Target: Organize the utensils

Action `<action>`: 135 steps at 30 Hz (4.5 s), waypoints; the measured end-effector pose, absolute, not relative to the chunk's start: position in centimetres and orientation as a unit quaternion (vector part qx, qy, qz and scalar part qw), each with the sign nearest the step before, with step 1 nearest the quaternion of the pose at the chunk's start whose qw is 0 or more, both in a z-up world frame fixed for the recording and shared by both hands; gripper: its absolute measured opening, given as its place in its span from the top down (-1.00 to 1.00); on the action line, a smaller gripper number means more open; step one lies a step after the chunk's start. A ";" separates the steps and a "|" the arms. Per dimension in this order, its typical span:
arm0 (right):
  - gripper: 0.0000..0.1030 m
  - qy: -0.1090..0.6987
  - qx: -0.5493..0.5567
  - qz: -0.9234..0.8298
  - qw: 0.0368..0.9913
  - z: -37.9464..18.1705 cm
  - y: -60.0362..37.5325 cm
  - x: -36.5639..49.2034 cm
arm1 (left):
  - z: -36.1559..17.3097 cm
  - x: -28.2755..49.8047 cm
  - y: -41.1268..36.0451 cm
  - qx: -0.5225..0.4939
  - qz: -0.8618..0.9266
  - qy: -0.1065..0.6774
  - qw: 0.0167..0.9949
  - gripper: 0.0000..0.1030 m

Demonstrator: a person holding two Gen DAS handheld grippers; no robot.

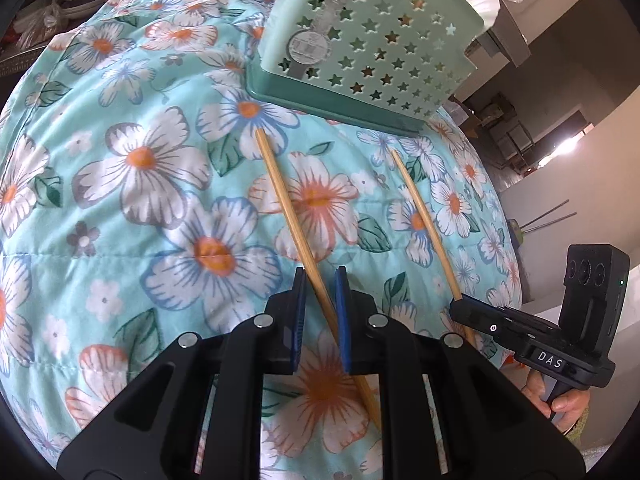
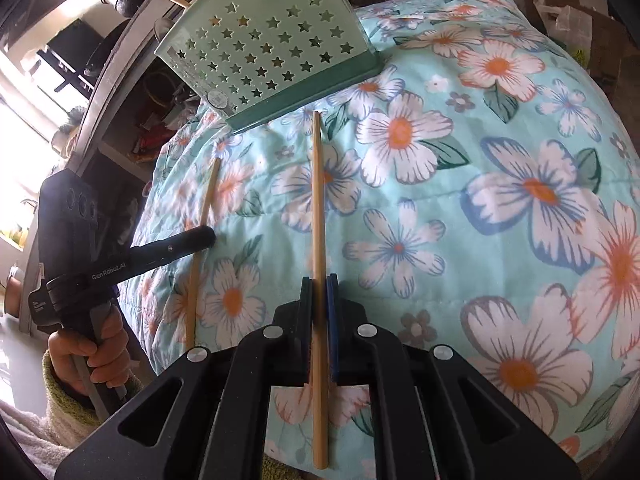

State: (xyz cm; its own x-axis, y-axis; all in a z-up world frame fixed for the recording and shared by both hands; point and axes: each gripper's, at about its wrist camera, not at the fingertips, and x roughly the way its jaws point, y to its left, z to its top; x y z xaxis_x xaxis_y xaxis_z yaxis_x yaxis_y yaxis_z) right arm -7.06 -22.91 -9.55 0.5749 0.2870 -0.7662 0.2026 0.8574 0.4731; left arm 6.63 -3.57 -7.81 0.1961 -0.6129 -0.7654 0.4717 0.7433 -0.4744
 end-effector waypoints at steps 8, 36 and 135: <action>0.87 0.465 0.298 0.038 0.833 -10.1 -23.0 -8.1 | -7.7 5.0 -6.0 -0.023 -0.389 0.534 0.750 0.80; 0.61 0.461 0.230 0.010 0.857 -9.1 -23.9 -1.3 | -6.7 7.4 -10.2 0.092 -0.352 0.493 0.790 0.51; 0.88 0.414 0.234 0.015 0.880 -6.0 -25.6 -1.7 | 20.6 13.8 -6.4 -0.132 -0.331 0.066 0.932 0.91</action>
State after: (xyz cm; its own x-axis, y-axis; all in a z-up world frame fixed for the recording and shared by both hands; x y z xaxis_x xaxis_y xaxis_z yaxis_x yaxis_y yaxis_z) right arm -1.70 -25.57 -5.97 0.6573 0.2200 -0.7207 0.1676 0.8898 0.4245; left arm 13.76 -6.45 20.62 0.7722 -0.6343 -0.0364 0.5994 0.7463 -0.2893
